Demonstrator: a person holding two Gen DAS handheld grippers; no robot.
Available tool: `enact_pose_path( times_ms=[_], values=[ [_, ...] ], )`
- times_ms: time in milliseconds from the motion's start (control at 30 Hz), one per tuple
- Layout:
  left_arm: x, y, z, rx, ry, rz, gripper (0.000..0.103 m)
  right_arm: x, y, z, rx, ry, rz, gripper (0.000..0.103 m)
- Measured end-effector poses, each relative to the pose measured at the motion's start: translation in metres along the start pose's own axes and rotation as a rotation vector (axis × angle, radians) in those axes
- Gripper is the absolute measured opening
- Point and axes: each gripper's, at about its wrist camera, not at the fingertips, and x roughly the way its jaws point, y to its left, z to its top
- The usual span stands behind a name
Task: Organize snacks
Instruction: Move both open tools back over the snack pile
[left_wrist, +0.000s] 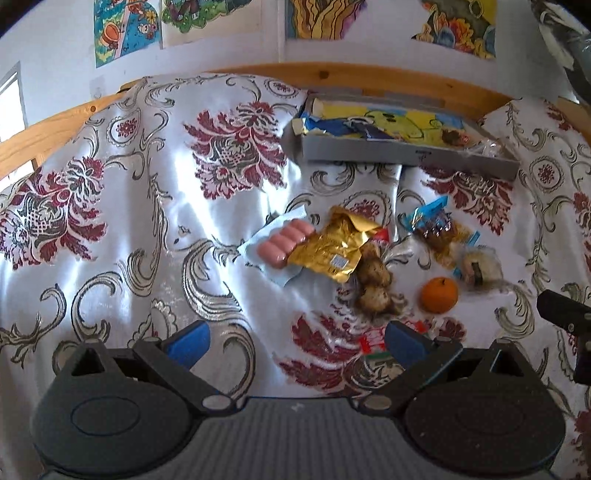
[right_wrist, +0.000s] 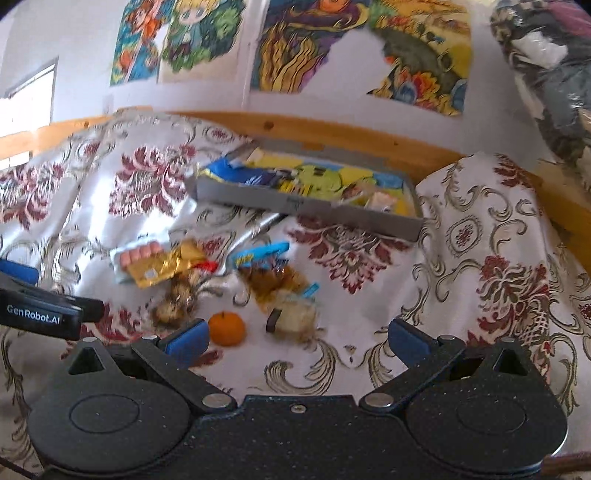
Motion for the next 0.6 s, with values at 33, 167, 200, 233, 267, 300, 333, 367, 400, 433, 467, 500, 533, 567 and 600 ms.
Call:
enact_pose_path(
  times_ms=[33, 167, 200, 233, 267, 300, 333, 367, 400, 433, 467, 500, 533, 567, 600],
  values=[
    [0.001, 0.0, -0.001, 0.0, 0.005, 0.005, 0.102, 0.002, 0.001, 0.0, -0.006, 0.012, 0.002, 0.102],
    [0.006, -0.001, -0.003, 0.004, 0.024, 0.017, 0.102, 0.009, 0.003, -0.001, -0.016, 0.052, 0.004, 0.102],
    [0.007, -0.001, -0.003, 0.006, 0.028, 0.02, 0.102, 0.01, 0.003, -0.001, -0.015, 0.058, 0.005, 0.102],
    [0.008, -0.002, -0.004, 0.007, 0.032, 0.022, 0.102, 0.012, 0.003, 0.0, -0.013, 0.064, 0.007, 0.102],
    [0.009, -0.002, -0.004, 0.008, 0.035, 0.025, 0.102, 0.013, 0.002, 0.0, -0.009, 0.069, 0.008, 0.102],
    [0.009, -0.003, -0.004, 0.008, 0.037, 0.028, 0.102, 0.013, 0.002, 0.0, -0.006, 0.074, 0.009, 0.102],
    [0.01, -0.003, -0.004, 0.009, 0.039, 0.031, 0.102, 0.014, 0.001, 0.0, -0.001, 0.079, 0.01, 0.102],
    [0.011, -0.004, -0.004, 0.01, 0.041, 0.033, 0.102, 0.015, 0.0, 0.0, 0.005, 0.084, 0.012, 0.102],
    [0.011, -0.005, -0.004, 0.012, 0.042, 0.035, 0.102, 0.016, -0.001, 0.0, 0.011, 0.087, 0.014, 0.102],
    [0.012, -0.005, -0.004, 0.014, 0.043, 0.036, 0.102, 0.016, -0.003, 0.0, 0.018, 0.092, 0.015, 0.102],
    [0.013, -0.006, -0.004, 0.017, 0.046, 0.034, 0.102, 0.017, -0.004, 0.0, 0.024, 0.097, 0.018, 0.102],
    [0.015, -0.006, -0.005, 0.021, 0.051, 0.03, 0.102, 0.018, -0.005, 0.0, 0.031, 0.102, 0.02, 0.102],
    [0.016, -0.007, -0.006, 0.024, 0.057, 0.026, 0.102, 0.019, -0.006, 0.0, 0.038, 0.107, 0.021, 0.102],
    [0.017, -0.008, -0.006, 0.027, 0.062, 0.024, 0.102, 0.02, -0.007, 0.0, 0.044, 0.112, 0.022, 0.102],
    [0.018, -0.009, -0.007, 0.029, 0.064, 0.024, 0.102, 0.021, -0.009, 0.0, 0.052, 0.116, 0.023, 0.102]
  ],
)
